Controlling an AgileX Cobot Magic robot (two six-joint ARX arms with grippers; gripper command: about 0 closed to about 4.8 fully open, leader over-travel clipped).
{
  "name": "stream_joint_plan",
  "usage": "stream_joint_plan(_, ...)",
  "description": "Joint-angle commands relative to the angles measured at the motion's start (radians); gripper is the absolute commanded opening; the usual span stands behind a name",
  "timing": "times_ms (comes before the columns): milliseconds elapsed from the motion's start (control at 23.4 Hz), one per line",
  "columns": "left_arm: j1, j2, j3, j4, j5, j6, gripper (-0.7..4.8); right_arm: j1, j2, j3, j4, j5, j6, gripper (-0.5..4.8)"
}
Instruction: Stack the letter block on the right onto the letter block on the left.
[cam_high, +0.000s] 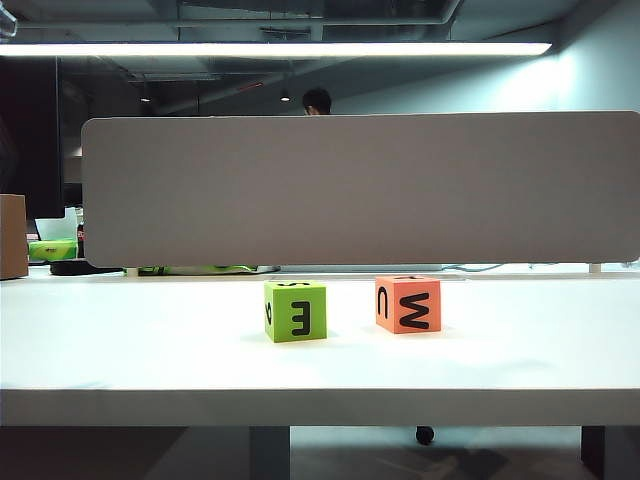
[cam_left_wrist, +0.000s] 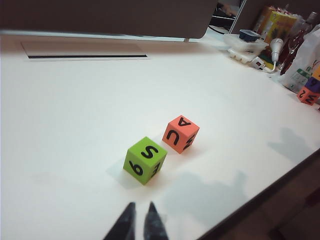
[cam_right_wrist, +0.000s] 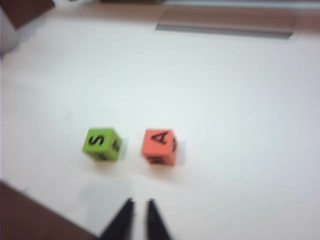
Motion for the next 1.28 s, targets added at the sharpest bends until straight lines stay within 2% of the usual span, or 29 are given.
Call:
stream_joint_plan(43, 0.002, 0.047, 0.012, 0.02, 0.005, 0.019, 0.26, 0.124, 0.321, 0.213, 0.003, 0.05, 0.014, 1.93)
stream_joint_plan(128, 0.002, 0.051, 0.012, 0.011, 0.005, 0.019, 0.26, 0.202, 0.567, 0.399, -0.021, 0.119, 0.013, 2.41)
stream_joint_plan(213, 0.001, 0.048, 0.012, 0.011, 0.006, 0.019, 0.26, 0.255, 0.777, 0.568, -0.068, 0.24, 0.006, 3.06)
stream_joint_plan(256, 0.0, 0.048, 0.012, 0.009, 0.01, 0.018, 0.26, 0.268, 0.821, 0.597, -0.077, 0.247, 0.006, 3.38)
stream_joint_plan(341, 0.003, 0.047, 0.012, 0.001, 0.004, 0.019, 0.26, 0.298, 0.903, 0.628, -0.083, 0.254, 0.002, 3.52)
stream_joint_plan(427, 0.001, 0.047, 0.012, 0.0, 0.006, 0.019, 0.26, 0.323, 0.965, 0.628, -0.084, 0.296, 0.002, 3.83)
stream_joint_plan(469, 0.002, 0.047, 0.012, -0.001, 0.005, 0.019, 0.26, 0.344, 1.003, 0.628, -0.085, 0.346, 0.002, 4.24)
stream_joint_plan(512, 0.002, 0.047, 0.012, 0.0, 0.004, 0.019, 0.26, 0.351, 1.017, 0.628, -0.087, 0.373, 0.002, 4.4)
stream_joint_plan(811, 0.002, 0.046, 0.012, 0.0, 0.002, 0.019, 0.26, 0.371, 1.095, 0.627, -0.113, 0.451, 0.002, 4.42)
stream_joint_plan(1067, 0.002, 0.046, 0.012, 0.0, 0.002, 0.019, 0.26, 0.377, 1.122, 0.626, -0.137, 0.425, 0.007, 4.39)
stream_joint_plan(1195, 0.002, 0.046, 0.012, 0.0, 0.002, 0.019, 0.26, 0.377, 1.146, 0.625, -0.168, 0.425, 0.007, 4.18)
stream_joint_plan(1237, 0.002, 0.046, 0.012, -0.001, 0.002, 0.019, 0.26, 0.377, 1.147, 0.625, -0.175, 0.425, 0.007, 4.02)
stream_joint_plan(1280, 0.002, 0.046, 0.012, -0.001, 0.002, 0.019, 0.26, 0.377, 1.151, 0.625, -0.178, 0.424, 0.007, 3.6)
